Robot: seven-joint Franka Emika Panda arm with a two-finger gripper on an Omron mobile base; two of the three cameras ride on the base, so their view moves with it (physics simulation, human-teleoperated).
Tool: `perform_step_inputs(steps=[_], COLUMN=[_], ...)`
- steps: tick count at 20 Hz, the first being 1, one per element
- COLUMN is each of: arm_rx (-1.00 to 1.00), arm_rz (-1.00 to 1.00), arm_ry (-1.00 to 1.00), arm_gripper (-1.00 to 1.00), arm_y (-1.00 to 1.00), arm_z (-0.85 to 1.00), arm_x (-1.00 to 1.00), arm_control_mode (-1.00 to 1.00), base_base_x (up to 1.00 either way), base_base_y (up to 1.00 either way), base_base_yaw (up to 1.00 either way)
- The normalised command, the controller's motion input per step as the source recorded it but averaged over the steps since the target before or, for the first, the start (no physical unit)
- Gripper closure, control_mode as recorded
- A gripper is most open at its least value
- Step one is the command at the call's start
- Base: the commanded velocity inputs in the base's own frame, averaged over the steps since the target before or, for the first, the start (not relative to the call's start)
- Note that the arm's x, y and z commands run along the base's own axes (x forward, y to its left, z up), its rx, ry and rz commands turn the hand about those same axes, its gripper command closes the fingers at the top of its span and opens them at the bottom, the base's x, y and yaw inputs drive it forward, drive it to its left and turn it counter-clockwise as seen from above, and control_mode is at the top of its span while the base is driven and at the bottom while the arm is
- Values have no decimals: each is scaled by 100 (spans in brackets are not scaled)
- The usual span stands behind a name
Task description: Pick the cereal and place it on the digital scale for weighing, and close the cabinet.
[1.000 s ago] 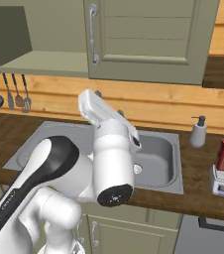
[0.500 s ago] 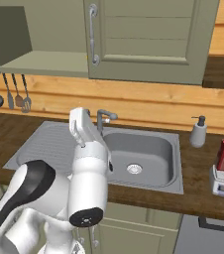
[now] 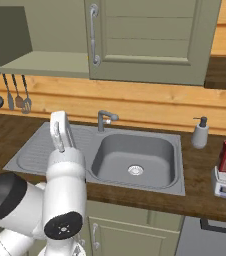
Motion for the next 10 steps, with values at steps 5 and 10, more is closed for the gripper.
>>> perform_step_inputs(steps=[5,10], arm_rx=[13,11], arm_rz=[0,0], arm_ry=[-2,-14], arm_gripper=[-100,-100], arm_y=[100,100], arm_z=[-53,-70], arm_x=[-18,-26], arm_control_mode=[-100,-100], base_base_x=[0,0], base_base_y=[0,0], base_base_yaw=[0,0])
